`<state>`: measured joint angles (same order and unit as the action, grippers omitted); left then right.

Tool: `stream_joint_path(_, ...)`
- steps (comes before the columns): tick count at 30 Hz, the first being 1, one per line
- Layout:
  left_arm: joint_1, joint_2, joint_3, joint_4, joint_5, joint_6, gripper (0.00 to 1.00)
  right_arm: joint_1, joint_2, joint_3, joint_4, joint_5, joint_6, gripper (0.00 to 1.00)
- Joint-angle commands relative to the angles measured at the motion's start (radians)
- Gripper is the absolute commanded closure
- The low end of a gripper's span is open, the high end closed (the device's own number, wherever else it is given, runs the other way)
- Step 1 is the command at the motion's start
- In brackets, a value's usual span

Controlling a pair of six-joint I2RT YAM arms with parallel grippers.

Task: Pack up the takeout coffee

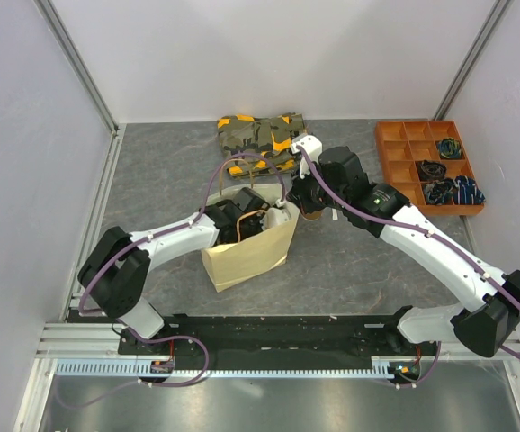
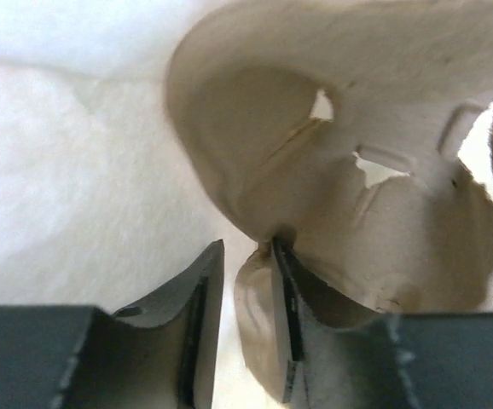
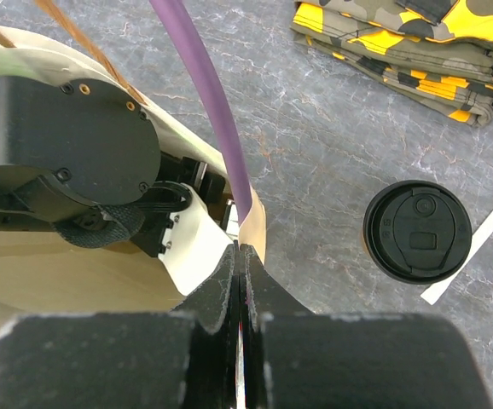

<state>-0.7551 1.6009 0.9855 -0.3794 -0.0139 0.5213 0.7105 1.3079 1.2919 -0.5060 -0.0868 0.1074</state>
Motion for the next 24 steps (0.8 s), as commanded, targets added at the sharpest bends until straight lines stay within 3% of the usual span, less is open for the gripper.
stream_joint_path(1, -0.006, -0.013, 0.074, -0.147, -0.004, -0.004, 0.62, 0.007, -0.004, 0.003, 0.058, -0.028, 0.0, 1.0)
stream_joint_path(15, -0.006, -0.219, 0.101, -0.059, 0.117, -0.072, 0.54, 0.007, 0.007, -0.002, 0.061, -0.017, 0.002, 1.0)
stream_joint_path(18, -0.006, -0.196, 0.11, -0.101, 0.092, -0.049, 0.63, 0.007, 0.01, 0.001, 0.061, -0.018, 0.002, 1.0)
stream_joint_path(19, -0.006, -0.182, 0.11, -0.119, 0.085, -0.043, 0.72, 0.007, 0.01, 0.003, 0.061, -0.014, 0.003, 1.0)
stream_joint_path(21, -0.006, -0.147, 0.099, -0.182, 0.068, -0.029, 0.8, 0.007, 0.01, 0.004, 0.06, -0.014, -0.002, 1.0)
stream_joint_path(24, -0.006, -0.116, 0.065, -0.214, 0.04, -0.017, 0.84, 0.009, 0.01, 0.009, 0.06, -0.013, 0.002, 1.0)
